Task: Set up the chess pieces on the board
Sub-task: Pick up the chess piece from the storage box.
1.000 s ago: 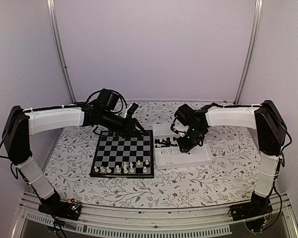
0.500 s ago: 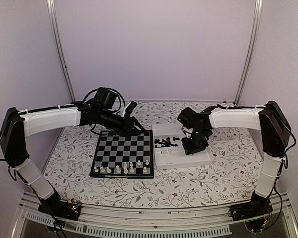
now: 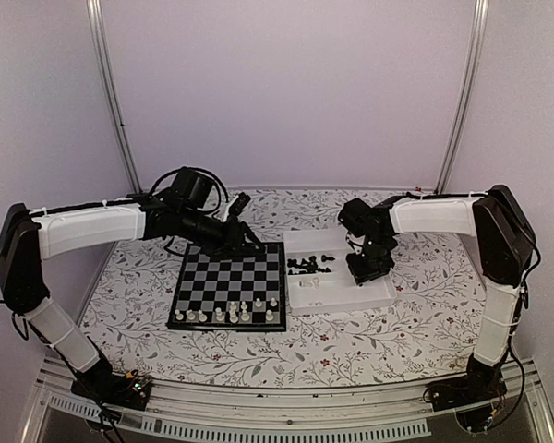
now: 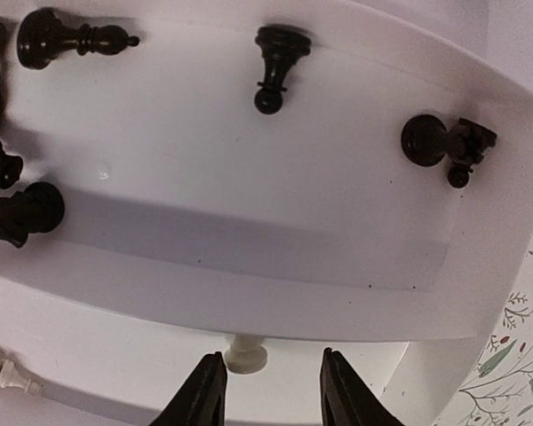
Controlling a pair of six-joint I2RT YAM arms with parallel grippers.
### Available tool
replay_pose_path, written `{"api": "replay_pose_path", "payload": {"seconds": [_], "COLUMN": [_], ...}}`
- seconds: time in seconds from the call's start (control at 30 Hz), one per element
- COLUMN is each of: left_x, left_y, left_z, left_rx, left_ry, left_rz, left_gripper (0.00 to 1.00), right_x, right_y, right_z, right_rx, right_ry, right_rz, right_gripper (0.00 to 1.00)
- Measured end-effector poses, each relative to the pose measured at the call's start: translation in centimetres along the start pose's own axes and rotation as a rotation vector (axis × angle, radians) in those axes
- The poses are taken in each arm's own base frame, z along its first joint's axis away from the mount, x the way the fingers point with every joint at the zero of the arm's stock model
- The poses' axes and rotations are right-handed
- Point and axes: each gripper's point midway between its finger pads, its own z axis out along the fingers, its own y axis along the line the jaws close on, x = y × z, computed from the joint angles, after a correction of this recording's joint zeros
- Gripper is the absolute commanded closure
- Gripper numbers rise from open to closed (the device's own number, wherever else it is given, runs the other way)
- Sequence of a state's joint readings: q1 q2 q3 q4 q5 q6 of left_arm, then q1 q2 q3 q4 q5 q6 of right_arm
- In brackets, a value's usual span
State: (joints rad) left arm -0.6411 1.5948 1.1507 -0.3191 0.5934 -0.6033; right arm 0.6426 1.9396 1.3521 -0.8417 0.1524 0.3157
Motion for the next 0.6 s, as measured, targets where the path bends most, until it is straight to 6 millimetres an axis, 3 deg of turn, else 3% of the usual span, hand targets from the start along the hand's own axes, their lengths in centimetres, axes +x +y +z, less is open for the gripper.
{"api": "replay_pose_path", "payload": {"seconds": [0.23, 0.6], "left_x": [0.2, 0.4], "left_y": [0.2, 0.4], "left_z": [0.1, 0.2], "left_rx": [-0.003, -0.007], "left_ry": [0.003, 0.008], "left_rz": [-0.003, -0.007], "left_gripper": [0.62, 0.61], "right_x": [0.1, 0.2], "right_y": [0.6, 1.2], "right_z": [1.2, 1.4], "right_rx": [-0.025, -0.057], "right_ry": [0.030, 0.036], "right_rz": [-0.045, -0.063], "right_gripper": [0.63, 0.75]}}
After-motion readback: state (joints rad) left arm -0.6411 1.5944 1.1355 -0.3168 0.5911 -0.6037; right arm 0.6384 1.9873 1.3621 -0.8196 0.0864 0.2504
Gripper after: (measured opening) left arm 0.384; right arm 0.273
